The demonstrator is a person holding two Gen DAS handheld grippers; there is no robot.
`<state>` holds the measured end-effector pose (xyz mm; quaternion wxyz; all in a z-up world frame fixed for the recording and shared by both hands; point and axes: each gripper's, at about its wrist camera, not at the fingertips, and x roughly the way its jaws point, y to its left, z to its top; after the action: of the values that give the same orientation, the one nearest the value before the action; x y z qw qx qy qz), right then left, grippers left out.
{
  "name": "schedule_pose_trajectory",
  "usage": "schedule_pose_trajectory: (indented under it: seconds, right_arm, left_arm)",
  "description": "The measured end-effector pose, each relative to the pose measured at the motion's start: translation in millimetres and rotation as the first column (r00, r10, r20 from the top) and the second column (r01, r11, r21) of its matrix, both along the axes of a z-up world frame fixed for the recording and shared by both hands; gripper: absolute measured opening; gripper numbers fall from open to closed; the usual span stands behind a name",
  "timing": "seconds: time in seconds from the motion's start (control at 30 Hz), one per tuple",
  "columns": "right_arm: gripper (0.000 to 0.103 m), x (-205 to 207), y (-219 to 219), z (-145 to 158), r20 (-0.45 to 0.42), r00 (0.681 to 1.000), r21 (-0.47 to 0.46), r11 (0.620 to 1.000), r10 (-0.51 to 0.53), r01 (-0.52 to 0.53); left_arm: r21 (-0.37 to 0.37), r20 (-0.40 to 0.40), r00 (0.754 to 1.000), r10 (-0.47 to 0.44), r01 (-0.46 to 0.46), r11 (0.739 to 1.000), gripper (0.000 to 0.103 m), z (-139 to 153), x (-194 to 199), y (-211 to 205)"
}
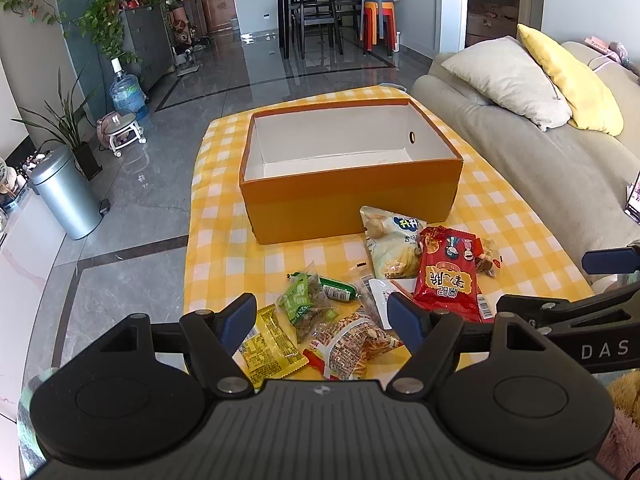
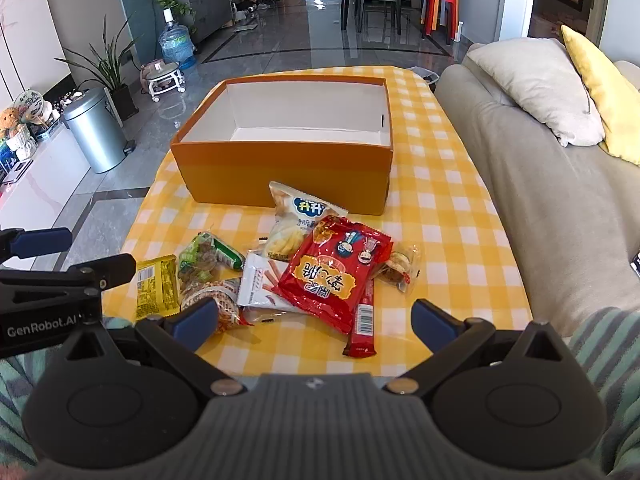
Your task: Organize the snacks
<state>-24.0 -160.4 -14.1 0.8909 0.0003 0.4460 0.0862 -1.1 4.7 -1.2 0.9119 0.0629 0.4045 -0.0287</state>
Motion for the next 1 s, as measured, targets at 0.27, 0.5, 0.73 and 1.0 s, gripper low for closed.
schedule_pose_trajectory:
  seconds: [0.27,0.5,0.73,1.0]
  right_arm:
    - [0.099,0.2,1.1,-1.2,-0.006,1.0,-0.001,1.0,-0.002,0.002]
    - [0.099,0.3,0.8,-1.3,-0.006,1.0,0.0,1.0,-0.003,0.003]
    - [0.099,0.2,0.8,-1.4,-0.006,1.0,0.0,1.0,-0.002,0.002]
    - [0.099,0.2,1.1,-1.8,-0.006,1.0,0.0,1.0,-0.003,0.003]
  left_arm:
    - [-0.003,-0.007,1.0,0.005,-0.005,1.0,0.088,-0.9,0.1,1.5]
    - [-0.007,-0.012,1.0,0.01,-0.01,1.0,0.088,-2.5,-0.9,3.4]
    - [-0.01,-0.022,1.0,0.008,-0.008,1.0,0.088,-3.7,-1.6,3.7]
    - [-0.011,-0.024,1.0,0.012,-0.012,1.0,0.087,-4.0,-2.5,3.7]
